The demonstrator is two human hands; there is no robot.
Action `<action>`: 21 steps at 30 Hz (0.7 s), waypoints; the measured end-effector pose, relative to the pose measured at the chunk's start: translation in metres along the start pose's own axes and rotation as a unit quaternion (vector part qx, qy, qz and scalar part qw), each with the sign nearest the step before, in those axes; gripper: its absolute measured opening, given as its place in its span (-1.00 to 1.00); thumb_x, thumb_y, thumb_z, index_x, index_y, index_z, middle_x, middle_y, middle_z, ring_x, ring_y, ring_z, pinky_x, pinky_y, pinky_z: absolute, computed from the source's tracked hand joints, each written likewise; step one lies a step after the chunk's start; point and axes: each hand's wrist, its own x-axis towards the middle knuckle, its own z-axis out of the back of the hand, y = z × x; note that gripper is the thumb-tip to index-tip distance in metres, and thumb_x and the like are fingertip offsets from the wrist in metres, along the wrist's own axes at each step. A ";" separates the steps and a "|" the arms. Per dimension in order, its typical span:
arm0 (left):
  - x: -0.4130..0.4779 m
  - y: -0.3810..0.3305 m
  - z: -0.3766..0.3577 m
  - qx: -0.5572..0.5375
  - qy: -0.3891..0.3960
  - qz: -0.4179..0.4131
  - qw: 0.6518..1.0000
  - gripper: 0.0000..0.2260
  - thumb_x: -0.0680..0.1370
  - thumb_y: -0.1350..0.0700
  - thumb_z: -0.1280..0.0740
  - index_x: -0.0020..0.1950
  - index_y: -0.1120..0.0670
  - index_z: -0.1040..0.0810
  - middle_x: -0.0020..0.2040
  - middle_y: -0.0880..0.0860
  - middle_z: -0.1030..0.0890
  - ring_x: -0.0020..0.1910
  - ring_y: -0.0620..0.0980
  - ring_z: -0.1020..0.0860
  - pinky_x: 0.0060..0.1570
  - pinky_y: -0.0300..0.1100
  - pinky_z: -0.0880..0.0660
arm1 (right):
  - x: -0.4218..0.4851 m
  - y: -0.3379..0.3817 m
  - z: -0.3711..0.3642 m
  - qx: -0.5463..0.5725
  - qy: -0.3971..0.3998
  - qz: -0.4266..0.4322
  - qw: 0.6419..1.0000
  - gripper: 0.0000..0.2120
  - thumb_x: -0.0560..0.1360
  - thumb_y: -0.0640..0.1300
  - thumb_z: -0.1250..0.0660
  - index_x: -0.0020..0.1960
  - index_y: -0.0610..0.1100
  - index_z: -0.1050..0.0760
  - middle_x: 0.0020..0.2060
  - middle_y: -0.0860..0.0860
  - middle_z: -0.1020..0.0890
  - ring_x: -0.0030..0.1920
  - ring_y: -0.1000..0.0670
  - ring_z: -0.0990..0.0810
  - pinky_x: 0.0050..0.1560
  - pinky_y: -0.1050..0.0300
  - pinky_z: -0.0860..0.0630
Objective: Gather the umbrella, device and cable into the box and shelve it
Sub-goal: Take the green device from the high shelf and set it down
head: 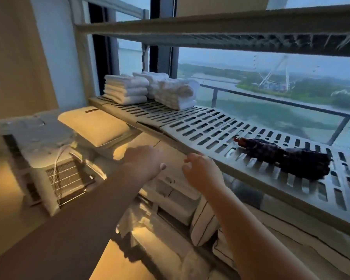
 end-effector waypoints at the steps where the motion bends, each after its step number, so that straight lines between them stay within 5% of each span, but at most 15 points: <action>1: -0.014 0.021 0.000 -0.005 0.009 0.020 1.000 -0.62 0.56 -0.24 -0.28 0.26 -0.04 -0.49 0.12 0.03 -0.60 0.08 0.09 -0.57 -0.09 -0.05 -0.44 | -0.004 0.019 -0.009 0.002 0.012 0.013 1.000 -0.75 0.61 0.02 -0.23 0.23 0.01 -0.55 0.11 0.00 -0.58 0.02 0.04 -0.56 -0.06 0.21 -0.47; 7: -0.093 0.132 0.005 0.008 0.015 0.108 0.994 -0.71 0.58 -0.16 -0.28 0.19 -0.02 -0.50 0.11 0.05 -0.59 0.09 0.12 -0.57 -0.13 -0.02 -0.40 | -0.023 0.139 -0.058 0.021 0.098 0.073 0.992 -0.77 0.58 0.01 -0.20 0.15 -0.01 -0.55 0.05 -0.03 -0.62 0.04 -0.09 -0.60 -0.02 0.01 -0.55; 14: -0.179 0.223 0.016 0.023 0.013 0.232 0.972 -0.70 0.54 -0.19 -0.33 0.16 -0.04 -0.54 -0.06 -0.02 -0.58 -0.13 0.03 -0.56 -0.26 -0.11 -0.45 | -0.049 0.267 -0.110 0.076 0.148 0.169 0.971 -0.77 0.57 -0.01 -0.18 0.13 -0.03 -0.54 0.05 -0.05 -0.61 0.02 -0.14 -0.59 -0.03 -0.02 -0.55; 18: -0.217 0.262 0.020 0.048 0.031 0.312 0.948 -0.68 0.58 -0.19 -0.28 0.24 -0.05 -0.50 0.02 0.00 -0.57 0.02 0.09 -0.58 -0.22 -0.09 -0.37 | -0.060 0.322 -0.137 0.096 0.157 0.250 0.951 -0.73 0.56 0.05 -0.24 0.18 0.00 -0.57 0.07 -0.02 -0.61 -0.12 -0.03 -0.55 -0.27 0.16 -0.43; 21: -0.243 0.290 0.022 0.059 0.065 0.365 0.927 -0.64 0.61 -0.21 -0.20 0.29 -0.04 -0.48 0.15 0.05 -0.58 0.12 0.15 -0.57 -0.15 -0.08 -0.38 | -0.068 0.360 -0.156 0.132 0.183 0.286 0.931 -0.73 0.56 0.04 -0.25 0.20 0.02 -0.57 0.08 -0.01 -0.60 -0.10 -0.01 -0.61 -0.18 0.09 -0.60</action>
